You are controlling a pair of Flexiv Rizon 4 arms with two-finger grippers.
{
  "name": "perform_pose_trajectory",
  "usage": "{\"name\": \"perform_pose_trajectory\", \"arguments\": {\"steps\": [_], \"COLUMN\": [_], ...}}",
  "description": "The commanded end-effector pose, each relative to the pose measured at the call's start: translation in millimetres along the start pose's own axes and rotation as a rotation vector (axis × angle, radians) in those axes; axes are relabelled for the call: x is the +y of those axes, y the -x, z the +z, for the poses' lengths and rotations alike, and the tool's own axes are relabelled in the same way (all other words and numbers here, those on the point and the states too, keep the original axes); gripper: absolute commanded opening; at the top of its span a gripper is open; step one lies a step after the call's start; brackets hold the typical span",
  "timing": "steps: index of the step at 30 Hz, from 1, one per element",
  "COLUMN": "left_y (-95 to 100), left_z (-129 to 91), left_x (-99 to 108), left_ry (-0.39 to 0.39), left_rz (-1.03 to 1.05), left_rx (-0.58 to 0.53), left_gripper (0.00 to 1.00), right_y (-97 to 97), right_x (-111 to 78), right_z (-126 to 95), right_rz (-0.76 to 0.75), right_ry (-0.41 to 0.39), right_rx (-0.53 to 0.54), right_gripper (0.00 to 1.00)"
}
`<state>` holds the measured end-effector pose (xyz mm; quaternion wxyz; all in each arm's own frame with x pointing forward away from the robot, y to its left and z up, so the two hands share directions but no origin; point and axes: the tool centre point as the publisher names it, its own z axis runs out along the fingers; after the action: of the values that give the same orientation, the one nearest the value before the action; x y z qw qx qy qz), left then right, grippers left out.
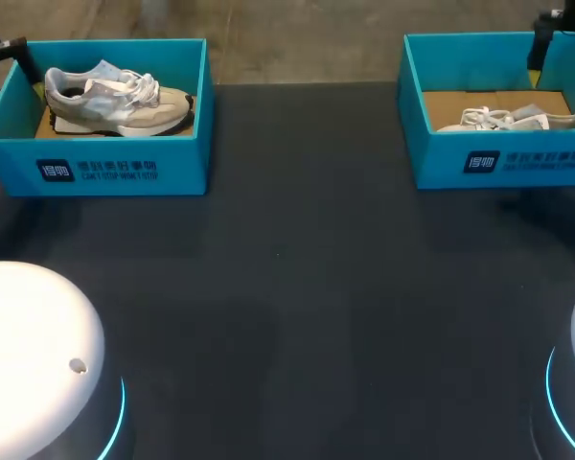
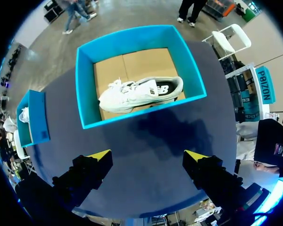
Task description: Take the shoe out of the shoebox, open the shoe tongue, remove and reinsert the insole, then place the shoe into the shoebox
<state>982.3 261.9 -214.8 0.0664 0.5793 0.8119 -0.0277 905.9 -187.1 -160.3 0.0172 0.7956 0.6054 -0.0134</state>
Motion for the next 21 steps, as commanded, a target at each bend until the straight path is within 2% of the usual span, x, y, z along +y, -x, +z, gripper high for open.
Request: {"name": "perform_pose_trajectory", "arguments": {"steps": [1, 6, 8, 13, 18, 19, 21], "left_y": [0.9, -0.5, -0.8, -2.3, -6.7, -6.3, -3.6], "left_z": [0, -6, -8, -3, 14, 17, 22], "left_x": [3, 36, 53, 103, 139, 147, 160], "left_ry": [-0.012, 0.1, 0.117, 0.125, 0.138, 0.103, 0.081], "left_rz": [0.001, 0.088, 0.122, 0.185, 0.268, 0.282, 0.315], "left_rx": [0.004, 0.022, 0.03, 0.036, 0.049, 0.047, 0.047], "left_gripper": [1.0, 1.0, 1.0, 1.0, 1.0, 1.0, 1.0], "right_y": [-0.1, -0.1, -0.1, -0.1, -0.1, -0.1, -0.1], "right_x": [-0.8, -0.8, -0.8, -0.8, -0.8, -0.8, -0.8], "right_z": [0, 0, 0, 0, 0, 0, 0], "right_rz": [0.001, 0.001, 0.001, 0.001, 0.001, 0.001, 0.001], "right_ry": [0.001, 0.001, 0.001, 0.001, 0.001, 0.001, 0.001], "right_rx": [0.0, 0.0, 0.0, 0.0, 0.0, 0.0, 0.0], "right_gripper": [1.0, 1.0, 1.0, 1.0, 1.0, 1.0, 1.0]}}
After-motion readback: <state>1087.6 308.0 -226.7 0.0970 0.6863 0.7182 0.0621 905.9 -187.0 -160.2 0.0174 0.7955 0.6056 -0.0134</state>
